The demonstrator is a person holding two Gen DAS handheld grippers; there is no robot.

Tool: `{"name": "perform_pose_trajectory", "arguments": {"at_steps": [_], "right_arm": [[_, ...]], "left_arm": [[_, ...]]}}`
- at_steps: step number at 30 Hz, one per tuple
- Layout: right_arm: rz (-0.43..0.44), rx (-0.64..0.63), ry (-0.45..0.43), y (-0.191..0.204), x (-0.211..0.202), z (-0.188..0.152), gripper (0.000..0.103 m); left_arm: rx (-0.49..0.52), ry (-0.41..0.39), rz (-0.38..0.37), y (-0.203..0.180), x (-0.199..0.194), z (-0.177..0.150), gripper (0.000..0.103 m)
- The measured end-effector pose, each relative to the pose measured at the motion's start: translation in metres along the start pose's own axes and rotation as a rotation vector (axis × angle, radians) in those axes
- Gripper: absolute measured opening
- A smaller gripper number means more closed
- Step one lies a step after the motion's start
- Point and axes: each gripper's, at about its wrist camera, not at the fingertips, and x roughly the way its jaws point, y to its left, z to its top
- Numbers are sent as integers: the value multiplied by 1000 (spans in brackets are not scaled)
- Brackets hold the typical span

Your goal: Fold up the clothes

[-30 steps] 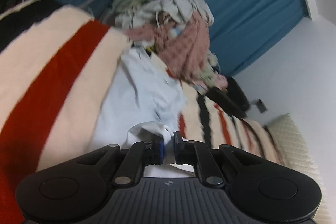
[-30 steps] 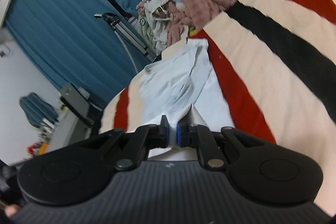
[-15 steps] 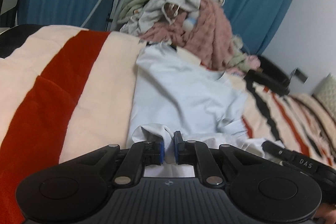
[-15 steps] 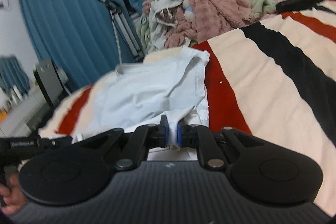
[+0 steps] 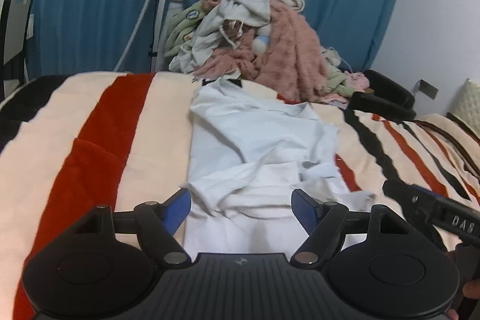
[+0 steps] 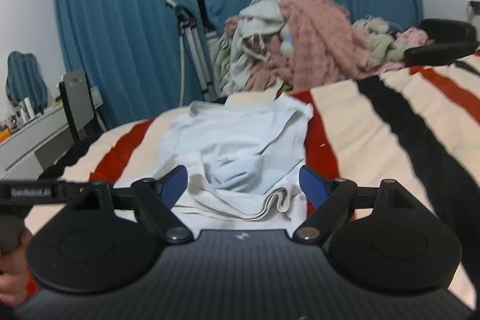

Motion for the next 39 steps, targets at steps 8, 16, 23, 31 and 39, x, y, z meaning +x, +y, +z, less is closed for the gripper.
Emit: {"name": "perform_pose_trajectory", "arguments": {"at_steps": [8, 16, 23, 31, 39], "right_arm": [[-9, -46, -75, 15, -73, -3, 83], [-39, -85, -114, 28, -110, -14, 72], [-2, -16, -136, 19, -113, -12, 87], [-46, 50, -73, 10, -97, -17, 91], [147, 597, 173, -32, -83, -44, 91]], "left_arm": [[30, -80, -1, -13, -74, -16, 80], [60, -95, 4, -24, -118, -41, 82], [80, -68, 3, -31, -118, -52, 82], [23, 3, -15, -26, -105, -55, 82], [-238, 224, -103, 8, -84, -71, 82]]}}
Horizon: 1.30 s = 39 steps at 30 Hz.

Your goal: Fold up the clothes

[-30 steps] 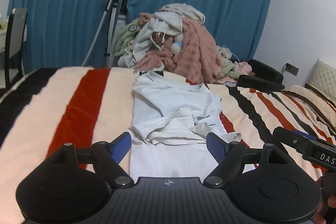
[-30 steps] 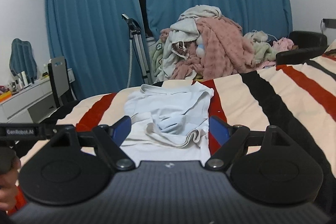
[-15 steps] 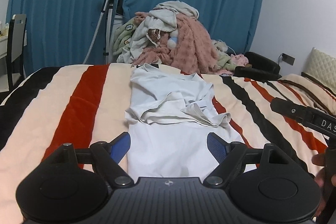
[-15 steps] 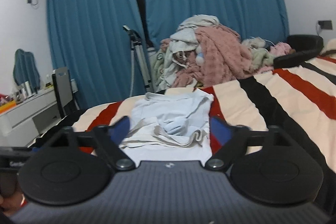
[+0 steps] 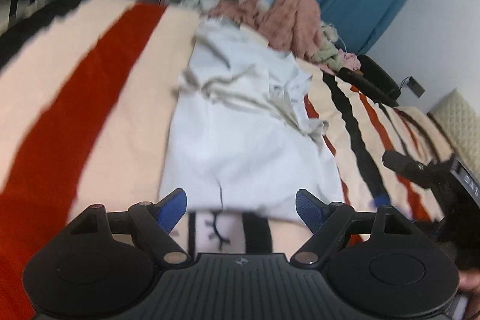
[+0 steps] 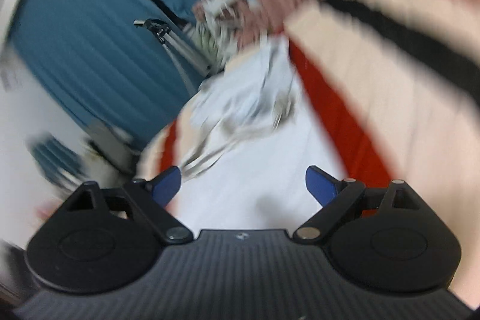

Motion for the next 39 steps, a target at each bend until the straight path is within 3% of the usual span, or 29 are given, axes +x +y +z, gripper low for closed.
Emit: {"name": "perform_pose_trajectory", "arguments": {"at_steps": [2, 7, 8, 12, 15, 16, 17, 18, 19, 21, 22, 24, 26, 31, 35, 39], "right_arm": [[61, 164, 75, -16, 7, -13, 91], [82, 445, 213, -45, 36, -44, 92], [76, 474, 209, -51, 40, -48, 91], [-1, 500, 92, -65, 38, -47, 73], [-32, 546, 42, -74, 39, -44, 66], [-37, 539, 37, -74, 39, -44, 65], [-40, 530, 33, -73, 40, -44, 62], [-46, 510, 31, -71, 39, -44, 54], [-57, 486, 28, -68, 38, -44, 47], [-70, 478, 18, -71, 36, -42, 24], [-72, 475, 11, -74, 34, -41, 20], [-68, 444, -11, -73, 29, -37, 12], [-40, 386, -40, -64, 23, -31, 10], [56, 281, -132, -40, -5, -19, 9], [114, 209, -178, -19, -48, -18, 9], [169, 216, -221, -9, -96, -29, 9]], "left_arm": [[-64, 44, -22, 9, 7, -2, 82], [-223, 117, -89, 29, 27, -3, 82], [-267, 109, -97, 35, 31, -4, 82], [-424, 50, -89, 57, 48, -5, 76], [-490, 24, -88, 67, 62, -3, 68], [-501, 10, -84, 69, 66, -2, 60], [-501, -7, -76, 68, 68, -1, 51], [-497, -20, -68, 68, 69, 1, 46], [-498, -29, -59, 69, 70, 2, 34], [-500, -47, -46, 70, 72, 4, 17], [-508, -59, -55, 71, 70, 5, 9], [-516, -96, -91, 71, 64, 8, 7], [-516, -143, -136, 70, 54, 12, 6], [-404, -245, -183, 47, 10, 17, 4], [-354, -322, -236, 30, -35, 8, 4], [-328, -355, -300, 12, -79, -14, 4]]}}
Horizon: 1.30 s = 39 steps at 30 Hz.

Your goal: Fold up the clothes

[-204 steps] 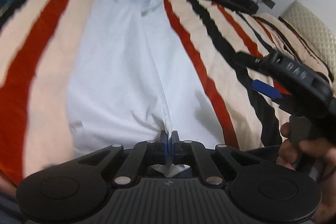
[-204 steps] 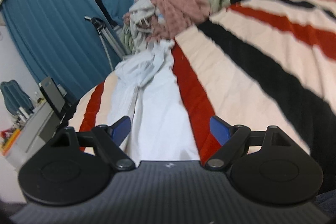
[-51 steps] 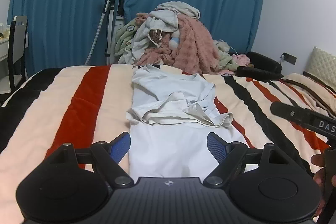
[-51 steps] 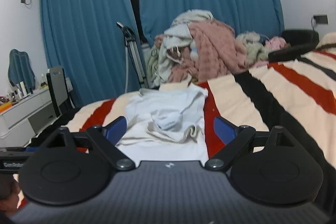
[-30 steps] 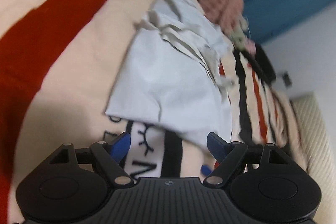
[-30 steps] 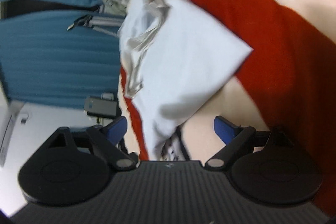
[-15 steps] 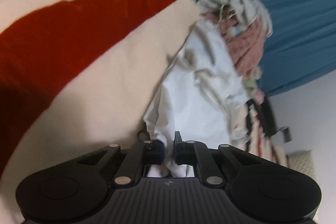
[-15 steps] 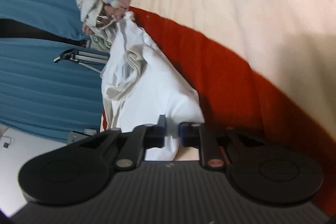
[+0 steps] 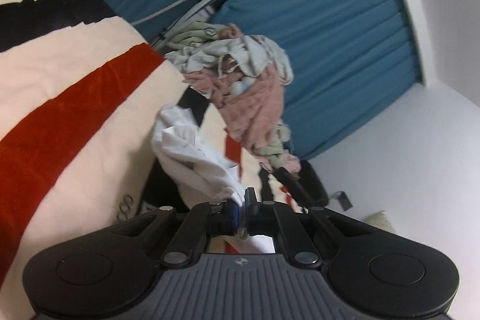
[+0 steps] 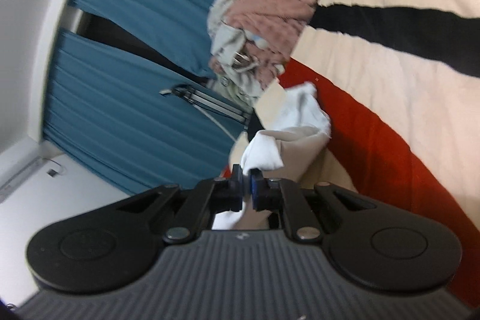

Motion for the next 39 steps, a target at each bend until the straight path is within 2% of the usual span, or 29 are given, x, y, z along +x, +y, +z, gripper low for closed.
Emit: {"name": "perform_pose_trajectory", "arguments": {"at_steps": [3, 6, 9, 13, 16, 20, 23, 25, 31, 32, 33, 34, 35, 36, 37, 38, 39], "right_arm": [[36, 8, -30, 6, -39, -6, 9], [33, -34, -54, 9, -69, -19, 9], [5, -1, -38, 6, -69, -20, 9], [-35, 39, 3, 21, -16, 17, 9], [-92, 66, 21, 30, 43, 47, 9], [-195, 95, 39, 25, 117, 77, 9], [-249, 128, 64, 4, 156, 85, 9], [-260, 130, 91, -12, 177, 89, 9], [-250, 145, 168, -62, 226, 98, 14], [-243, 139, 180, -65, 230, 97, 21], [-229, 123, 195, -65, 235, 96, 41], [-206, 98, 212, -62, 239, 95, 55], [-182, 74, 230, -58, 242, 94, 83], [-159, 49, 247, -54, 246, 92, 87], [-131, 2, 256, -47, 247, 90, 87], [-106, -65, 262, -39, 248, 88, 87], [-97, -127, 256, -32, 248, 86, 86]], "left_arm": [[-6, 12, -31, -8, -32, -19, 4], [-15, 36, -40, -10, -54, -34, 4], [-17, 78, 5, -12, -55, -29, 4], [12, 121, 74, -30, -10, 11, 4], [-13, 139, 124, -41, 49, 51, 5], [-42, 162, 211, -31, 130, 87, 5], [-54, 183, 254, -13, 179, 100, 5], [-43, 199, 257, 3, 205, 103, 5], [1, 205, 190, 47, 249, 106, 6], [26, 211, 193, 51, 255, 105, 9], [63, 226, 204, 53, 260, 104, 11], [93, 235, 198, 53, 264, 103, 19], [122, 243, 190, 54, 267, 101, 33], [142, 241, 171, 52, 267, 100, 44], [168, 230, 159, 49, 268, 98, 64], [202, 215, 160, 45, 268, 96, 74], [245, 212, 165, 41, 269, 93, 75]]}}
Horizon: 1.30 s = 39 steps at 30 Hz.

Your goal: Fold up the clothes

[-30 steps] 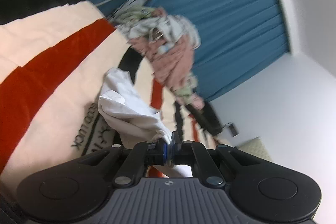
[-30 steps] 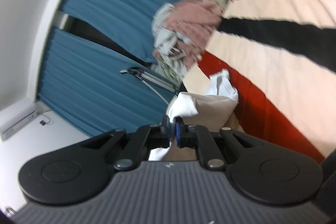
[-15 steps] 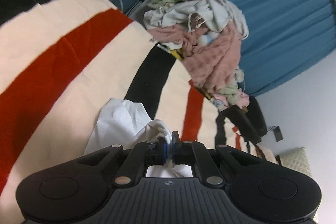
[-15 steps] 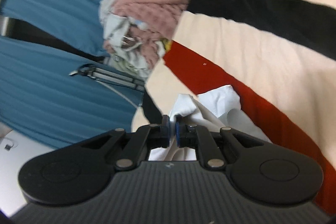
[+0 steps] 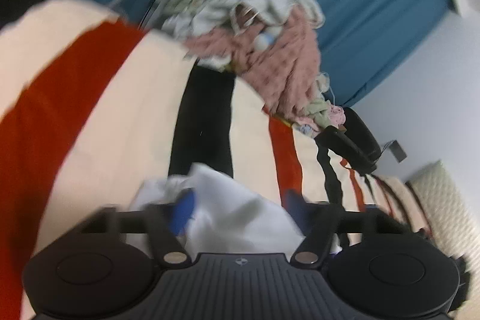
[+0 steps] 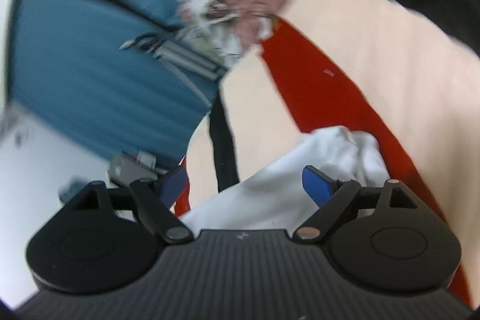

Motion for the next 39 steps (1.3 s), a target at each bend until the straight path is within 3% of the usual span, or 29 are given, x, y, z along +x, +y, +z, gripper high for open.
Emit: {"name": "perform_pose_trajectory", "arguments": {"at_steps": [2, 3, 5, 8, 13, 24, 28, 34, 39], "right_arm": [[-35, -163, -18, 14, 3, -6, 81], [-58, -247, -18, 21, 6, -9, 67], [-150, -371, 20, 23, 17, -18, 59], [-231, -408, 97, 8, 34, -31, 52], [-302, -494, 77, 22, 36, -44, 53], [-336, -713, -12, 67, -27, -86, 54], [-350, -686, -12, 65, -40, -99, 55], [-367, -703, 23, 44, -32, -131, 54], [-372, -734, 13, 42, -28, -135, 54]], "left_arm": [[79, -7, 21, -9, 4, -5, 70], [101, 14, 34, -9, 10, -10, 70], [152, 50, 78, -9, 21, -20, 70], [235, 97, 159, -9, 36, -36, 66], [304, 79, 201, -20, 28, -45, 66], [479, 17, 214, -67, -33, -93, 69], [472, 52, 213, -68, -44, -108, 69], [368, 71, 201, -54, -64, -118, 69], [263, 62, 180, -52, -102, -122, 72]]}}
